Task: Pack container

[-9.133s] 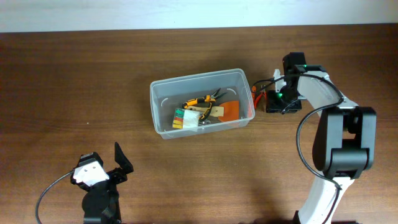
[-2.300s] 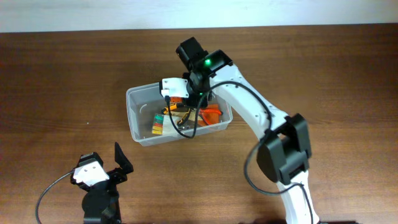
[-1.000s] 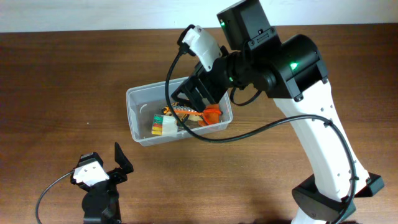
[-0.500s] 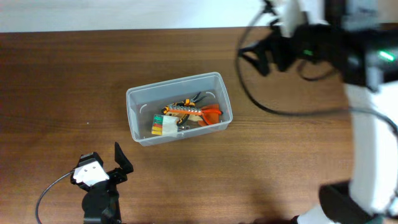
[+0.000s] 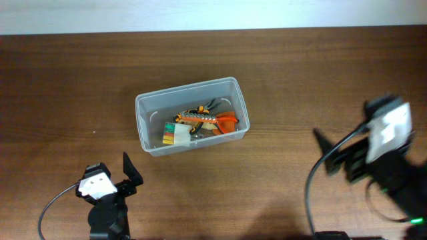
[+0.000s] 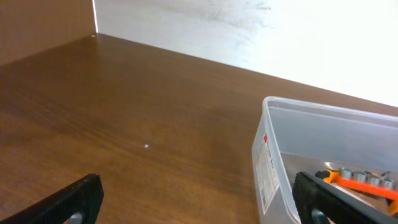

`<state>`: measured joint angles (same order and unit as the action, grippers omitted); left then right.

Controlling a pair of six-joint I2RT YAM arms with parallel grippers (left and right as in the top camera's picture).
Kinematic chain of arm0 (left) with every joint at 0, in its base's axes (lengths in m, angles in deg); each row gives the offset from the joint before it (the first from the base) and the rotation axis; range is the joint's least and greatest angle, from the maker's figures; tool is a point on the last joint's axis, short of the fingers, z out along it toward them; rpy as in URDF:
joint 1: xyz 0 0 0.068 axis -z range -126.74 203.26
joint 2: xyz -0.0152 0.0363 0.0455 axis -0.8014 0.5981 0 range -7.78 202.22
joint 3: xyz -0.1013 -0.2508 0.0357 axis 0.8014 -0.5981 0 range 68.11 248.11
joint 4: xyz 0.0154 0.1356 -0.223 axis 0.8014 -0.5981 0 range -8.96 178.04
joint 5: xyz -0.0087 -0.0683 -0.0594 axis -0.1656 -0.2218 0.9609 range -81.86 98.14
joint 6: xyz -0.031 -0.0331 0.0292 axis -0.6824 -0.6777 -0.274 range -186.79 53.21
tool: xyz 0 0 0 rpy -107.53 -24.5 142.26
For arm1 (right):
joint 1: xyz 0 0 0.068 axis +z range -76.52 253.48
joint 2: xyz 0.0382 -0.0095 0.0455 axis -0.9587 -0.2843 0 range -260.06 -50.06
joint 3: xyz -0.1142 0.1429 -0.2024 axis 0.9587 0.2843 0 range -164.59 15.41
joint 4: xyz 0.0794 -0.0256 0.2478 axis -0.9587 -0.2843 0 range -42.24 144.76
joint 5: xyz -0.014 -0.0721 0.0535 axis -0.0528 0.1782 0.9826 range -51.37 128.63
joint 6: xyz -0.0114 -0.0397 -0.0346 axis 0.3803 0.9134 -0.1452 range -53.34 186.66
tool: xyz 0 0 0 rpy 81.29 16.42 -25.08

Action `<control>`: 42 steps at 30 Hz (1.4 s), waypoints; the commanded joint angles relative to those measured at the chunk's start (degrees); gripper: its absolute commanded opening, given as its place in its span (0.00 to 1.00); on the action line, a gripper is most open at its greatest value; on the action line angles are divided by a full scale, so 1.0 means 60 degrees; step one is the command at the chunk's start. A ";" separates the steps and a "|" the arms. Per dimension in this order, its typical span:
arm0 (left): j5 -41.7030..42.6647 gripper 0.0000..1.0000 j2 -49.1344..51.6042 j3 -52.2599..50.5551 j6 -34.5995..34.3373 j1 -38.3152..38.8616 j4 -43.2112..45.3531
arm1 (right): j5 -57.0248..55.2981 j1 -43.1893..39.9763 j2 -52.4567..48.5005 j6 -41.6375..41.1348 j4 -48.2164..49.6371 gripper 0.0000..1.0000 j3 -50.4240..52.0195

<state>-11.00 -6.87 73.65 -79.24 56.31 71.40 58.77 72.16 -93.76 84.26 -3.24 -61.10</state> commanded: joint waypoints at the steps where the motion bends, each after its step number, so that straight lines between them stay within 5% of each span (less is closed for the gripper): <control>1: -0.0033 0.99 -0.0036 -0.0036 0.0084 0.0036 -0.0011 | -0.0153 -0.0098 0.1898 -0.0838 0.1180 0.98 0.3570; 6: -0.0033 0.99 -0.0036 -0.0036 0.0084 0.0036 -0.0011 | -0.0153 -0.0098 0.5038 -0.2597 0.2830 0.99 0.7898; 12: -0.0029 0.99 -0.0036 -0.0036 0.0084 0.0036 -0.0011 | -0.0084 -0.0098 0.7249 -0.3548 0.3064 0.99 1.0204; 42: -0.0033 0.99 -0.0036 -0.0036 0.0084 0.0036 -0.0011 | -0.0973 -0.0098 0.7187 -0.3486 0.2918 0.98 1.1129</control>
<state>-10.98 -6.83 73.67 -79.24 56.31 71.37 54.03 72.01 -51.23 63.65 14.31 5.30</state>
